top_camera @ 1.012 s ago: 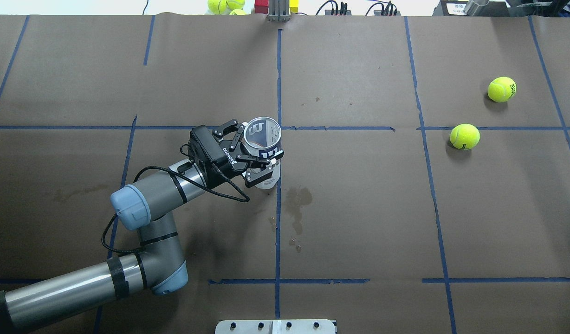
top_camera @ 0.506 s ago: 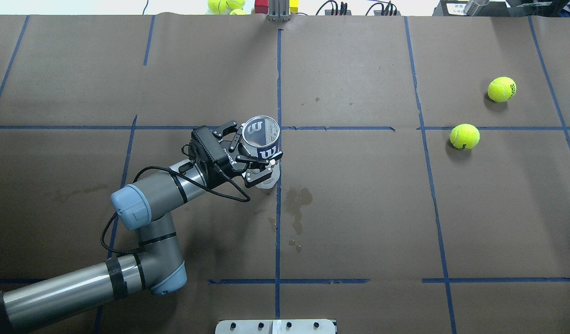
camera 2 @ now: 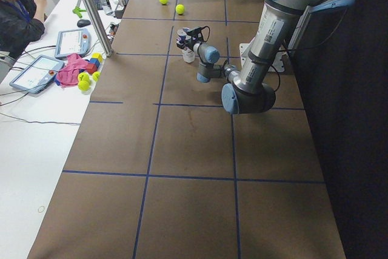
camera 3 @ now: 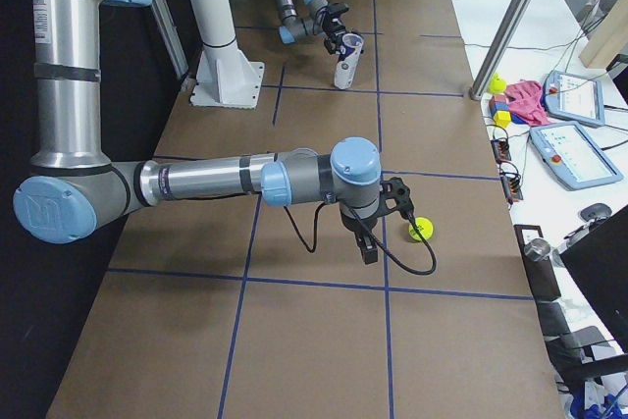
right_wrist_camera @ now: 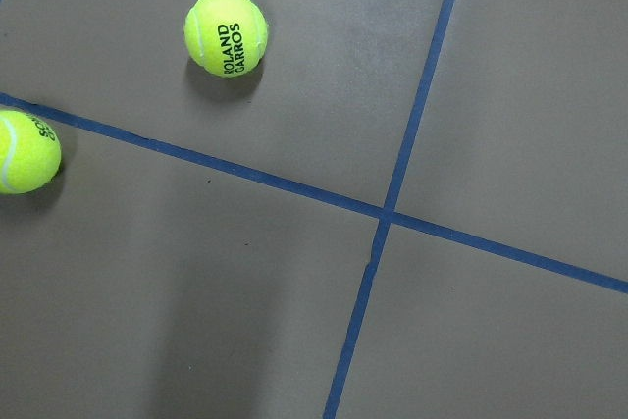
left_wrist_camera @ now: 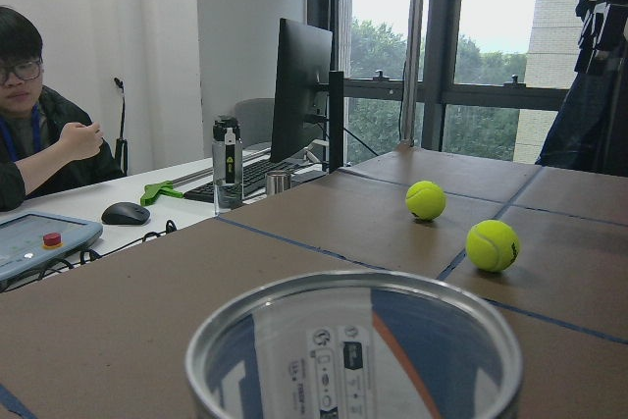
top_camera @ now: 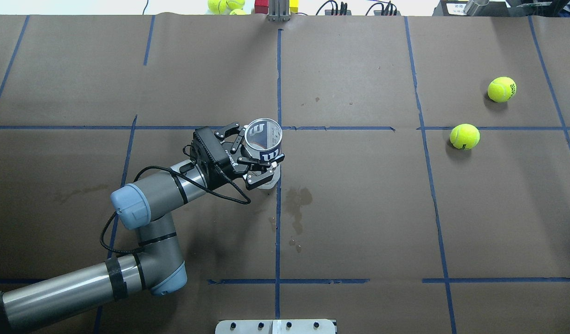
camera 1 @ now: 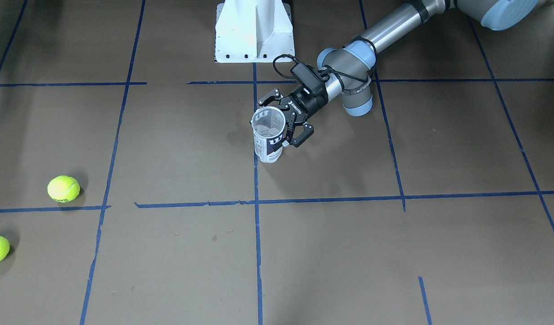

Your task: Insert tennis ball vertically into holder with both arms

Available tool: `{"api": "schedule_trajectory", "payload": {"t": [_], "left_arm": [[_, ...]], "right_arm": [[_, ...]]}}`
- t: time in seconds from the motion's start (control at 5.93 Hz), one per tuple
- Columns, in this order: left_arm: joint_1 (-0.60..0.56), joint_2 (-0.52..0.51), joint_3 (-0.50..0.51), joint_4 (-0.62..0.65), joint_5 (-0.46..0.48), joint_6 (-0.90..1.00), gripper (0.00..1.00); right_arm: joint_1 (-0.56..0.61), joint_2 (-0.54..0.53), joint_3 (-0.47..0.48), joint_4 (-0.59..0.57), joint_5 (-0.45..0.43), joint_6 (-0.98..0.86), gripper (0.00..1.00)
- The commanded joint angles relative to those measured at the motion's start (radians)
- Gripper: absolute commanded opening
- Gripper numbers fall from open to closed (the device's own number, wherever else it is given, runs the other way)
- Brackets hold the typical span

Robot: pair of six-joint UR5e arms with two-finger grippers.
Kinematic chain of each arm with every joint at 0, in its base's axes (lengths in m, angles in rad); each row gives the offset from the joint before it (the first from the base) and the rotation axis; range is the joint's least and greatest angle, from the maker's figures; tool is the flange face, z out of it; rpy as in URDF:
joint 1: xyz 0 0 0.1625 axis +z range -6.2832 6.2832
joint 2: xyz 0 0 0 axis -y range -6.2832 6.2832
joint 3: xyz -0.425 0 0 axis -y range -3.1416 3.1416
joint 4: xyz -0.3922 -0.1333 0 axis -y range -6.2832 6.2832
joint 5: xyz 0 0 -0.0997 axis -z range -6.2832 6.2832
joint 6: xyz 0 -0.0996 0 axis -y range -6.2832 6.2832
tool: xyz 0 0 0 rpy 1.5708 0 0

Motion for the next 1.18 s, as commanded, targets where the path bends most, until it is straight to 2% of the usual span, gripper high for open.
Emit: {"api": "schedule_trajectory", "payload": {"t": [0.0, 0.17, 0.34, 0.51, 0.67, 0.84, 1.01], "left_arm": [[0.001, 0.008, -0.017, 0.022, -0.006, -0.002, 0.92], [0.001, 0.015, -0.021, 0.022, -0.006, -0.002, 0.92], [0.001, 0.015, -0.018, 0.022, -0.006, -0.002, 0.92], [0.001, 0.015, -0.018, 0.022, -0.006, -0.002, 0.92], [0.001, 0.015, -0.017, 0.022, -0.006, -0.002, 0.92], [0.002, 0.015, -0.018, 0.022, -0.006, -0.002, 0.92], [0.003, 0.015, -0.018, 0.022, -0.004, -0.002, 0.92]], "right_arm": [[-0.003, -0.001, 0.002, 0.0, 0.0, 0.002, 1.0], [-0.029, 0.0, 0.024, 0.0, 0.008, 0.032, 1.0], [-0.105, 0.008, 0.089, 0.002, 0.018, 0.148, 1.0], [-0.191, 0.063, 0.117, 0.0, 0.014, 0.243, 1.0], [-0.298, 0.147, 0.087, 0.0, -0.016, 0.338, 1.0], [-0.401, 0.222, 0.046, 0.002, -0.094, 0.427, 1.0], [-0.457, 0.281, -0.003, 0.002, -0.144, 0.46, 1.0]]}}
